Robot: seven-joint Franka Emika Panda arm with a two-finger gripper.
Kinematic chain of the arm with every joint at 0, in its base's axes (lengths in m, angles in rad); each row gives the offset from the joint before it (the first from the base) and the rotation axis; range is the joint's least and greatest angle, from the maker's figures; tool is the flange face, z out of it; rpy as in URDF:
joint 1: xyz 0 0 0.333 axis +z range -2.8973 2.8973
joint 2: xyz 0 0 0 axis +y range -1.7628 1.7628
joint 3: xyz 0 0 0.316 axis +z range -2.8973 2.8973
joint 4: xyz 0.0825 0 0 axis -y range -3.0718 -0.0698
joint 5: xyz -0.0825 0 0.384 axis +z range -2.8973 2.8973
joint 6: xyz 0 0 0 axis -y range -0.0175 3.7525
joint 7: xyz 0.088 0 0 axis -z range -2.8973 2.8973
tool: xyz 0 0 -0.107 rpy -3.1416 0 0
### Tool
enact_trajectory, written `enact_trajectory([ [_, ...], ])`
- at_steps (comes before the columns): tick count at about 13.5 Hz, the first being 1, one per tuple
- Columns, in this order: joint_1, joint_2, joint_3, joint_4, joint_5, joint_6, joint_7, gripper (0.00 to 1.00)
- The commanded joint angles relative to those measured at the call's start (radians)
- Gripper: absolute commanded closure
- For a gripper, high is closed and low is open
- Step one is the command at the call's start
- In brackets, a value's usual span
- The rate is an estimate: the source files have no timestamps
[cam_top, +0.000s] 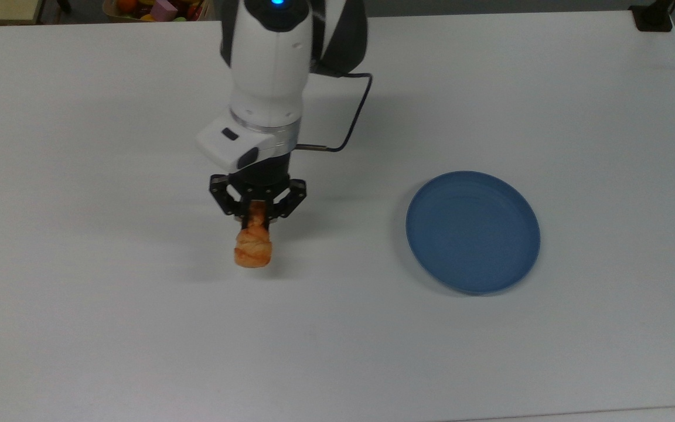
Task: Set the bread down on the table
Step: 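Carry the bread roll away from the plate and lower it to the table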
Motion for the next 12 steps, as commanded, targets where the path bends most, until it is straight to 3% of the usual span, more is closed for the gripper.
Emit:
enact_trajectory([
  [1, -0.011, 0.063, 0.002, -0.017, -0.004, 0.14, -0.014, 0.7],
  [5, -0.012, 0.106, 0.002, -0.012, -0.004, 0.151, -0.01, 0.59],
  [6, -0.012, 0.107, 0.002, -0.012, -0.003, 0.151, -0.002, 0.39],
  [9, -0.014, 0.107, 0.002, -0.015, 0.0, 0.145, 0.001, 0.04],
  [12, -0.012, 0.103, 0.002, -0.015, 0.002, 0.136, 0.001, 0.0],
])
